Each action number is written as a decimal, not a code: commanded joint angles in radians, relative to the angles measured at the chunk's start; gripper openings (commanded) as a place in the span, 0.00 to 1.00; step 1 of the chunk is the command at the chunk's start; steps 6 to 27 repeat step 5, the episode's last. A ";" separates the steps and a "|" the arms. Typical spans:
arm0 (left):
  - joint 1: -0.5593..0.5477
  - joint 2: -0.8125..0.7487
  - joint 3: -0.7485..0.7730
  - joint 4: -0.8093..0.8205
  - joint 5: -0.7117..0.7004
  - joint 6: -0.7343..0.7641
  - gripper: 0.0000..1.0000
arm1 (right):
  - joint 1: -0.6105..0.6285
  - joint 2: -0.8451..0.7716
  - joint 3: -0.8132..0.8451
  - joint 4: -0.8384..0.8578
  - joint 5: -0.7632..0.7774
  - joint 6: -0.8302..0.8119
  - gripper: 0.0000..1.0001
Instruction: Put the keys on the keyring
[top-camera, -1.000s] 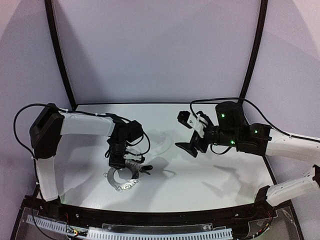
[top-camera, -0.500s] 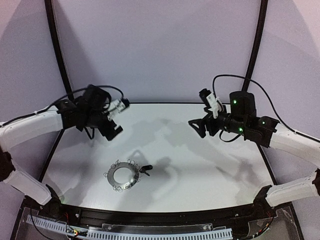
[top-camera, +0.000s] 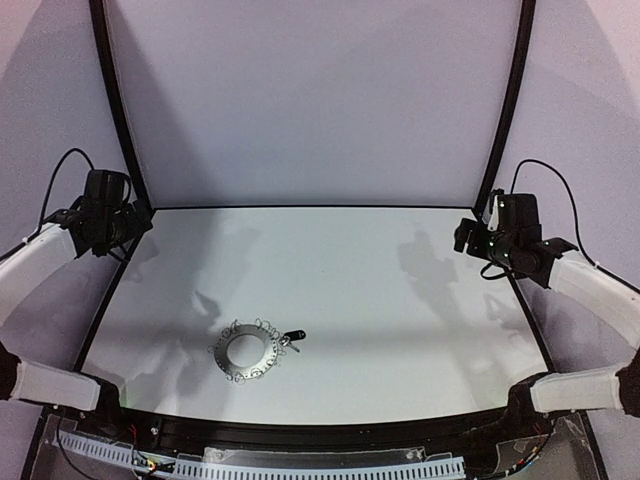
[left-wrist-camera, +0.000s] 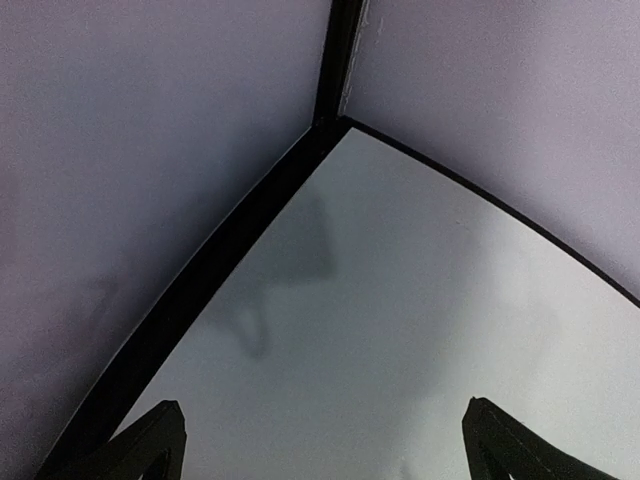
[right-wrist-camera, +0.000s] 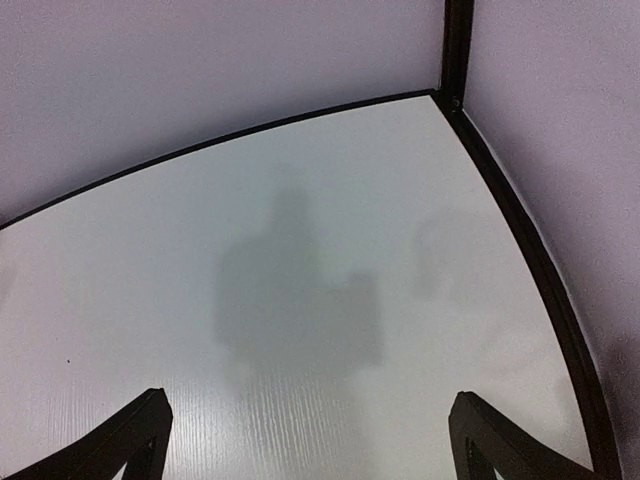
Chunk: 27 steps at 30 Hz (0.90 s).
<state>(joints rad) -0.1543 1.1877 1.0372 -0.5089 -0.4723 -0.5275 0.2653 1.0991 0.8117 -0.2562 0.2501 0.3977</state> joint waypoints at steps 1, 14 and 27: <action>0.006 -0.060 -0.035 -0.033 -0.044 -0.052 0.99 | 0.000 -0.074 -0.042 0.020 0.085 0.064 0.98; 0.006 -0.054 -0.023 -0.026 -0.085 -0.027 0.99 | 0.000 -0.116 -0.077 0.063 0.108 0.090 0.98; 0.006 -0.054 -0.023 -0.026 -0.085 -0.027 0.99 | 0.000 -0.116 -0.077 0.063 0.108 0.090 0.98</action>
